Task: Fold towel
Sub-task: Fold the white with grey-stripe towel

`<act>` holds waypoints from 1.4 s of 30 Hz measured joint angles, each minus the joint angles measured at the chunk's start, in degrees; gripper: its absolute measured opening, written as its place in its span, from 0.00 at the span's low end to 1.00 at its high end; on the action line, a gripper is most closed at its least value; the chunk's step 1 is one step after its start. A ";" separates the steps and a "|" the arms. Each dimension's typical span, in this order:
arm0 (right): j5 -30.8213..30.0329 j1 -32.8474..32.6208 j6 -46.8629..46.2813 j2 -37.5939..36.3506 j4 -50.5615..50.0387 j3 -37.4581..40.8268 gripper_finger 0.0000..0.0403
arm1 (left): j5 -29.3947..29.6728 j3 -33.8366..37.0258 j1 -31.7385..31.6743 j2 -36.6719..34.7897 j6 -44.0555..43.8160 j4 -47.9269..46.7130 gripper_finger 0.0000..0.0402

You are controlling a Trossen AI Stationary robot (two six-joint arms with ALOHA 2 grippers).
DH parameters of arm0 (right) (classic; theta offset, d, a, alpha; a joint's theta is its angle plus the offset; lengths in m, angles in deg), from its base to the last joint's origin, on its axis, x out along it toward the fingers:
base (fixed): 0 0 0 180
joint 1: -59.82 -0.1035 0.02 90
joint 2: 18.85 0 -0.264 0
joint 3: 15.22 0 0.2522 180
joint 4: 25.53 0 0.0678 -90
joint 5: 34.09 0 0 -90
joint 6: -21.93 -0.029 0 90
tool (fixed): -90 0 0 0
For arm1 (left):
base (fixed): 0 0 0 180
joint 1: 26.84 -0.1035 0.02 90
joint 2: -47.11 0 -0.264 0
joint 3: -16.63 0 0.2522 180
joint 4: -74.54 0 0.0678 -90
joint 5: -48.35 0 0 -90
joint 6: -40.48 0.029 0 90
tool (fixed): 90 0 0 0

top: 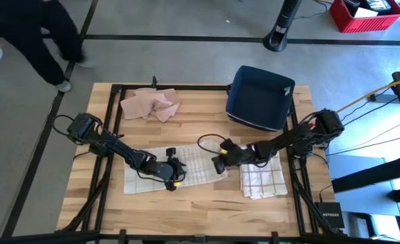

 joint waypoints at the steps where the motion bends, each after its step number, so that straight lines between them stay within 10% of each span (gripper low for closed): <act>1: -0.14 0.00 0.17 -0.21 1.35 0.00 0.04 | 0.02 0.00 -0.01 0.00 -0.21 -0.02 0.32; 19: -1.90 -0.04 8.70 -0.13 21.53 -0.11 0.03 | 0.00 -0.94 -0.16 -0.32 0.42 5.78 0.32; 26: -2.38 -0.48 9.01 -0.13 21.27 -0.13 0.04 | -0.03 -9.73 3.18 -8.93 -3.28 -25.93 0.32; 32: -2.16 -0.48 8.66 -0.13 21.31 -0.15 0.05 | 0.12 -9.55 5.17 -12.58 -22.79 -48.04 0.32; 42: -2.88 -0.35 10.36 1.33 22.89 -7.11 0.04 | 1.45 -2.27 6.40 -6.58 -25.30 -29.99 0.32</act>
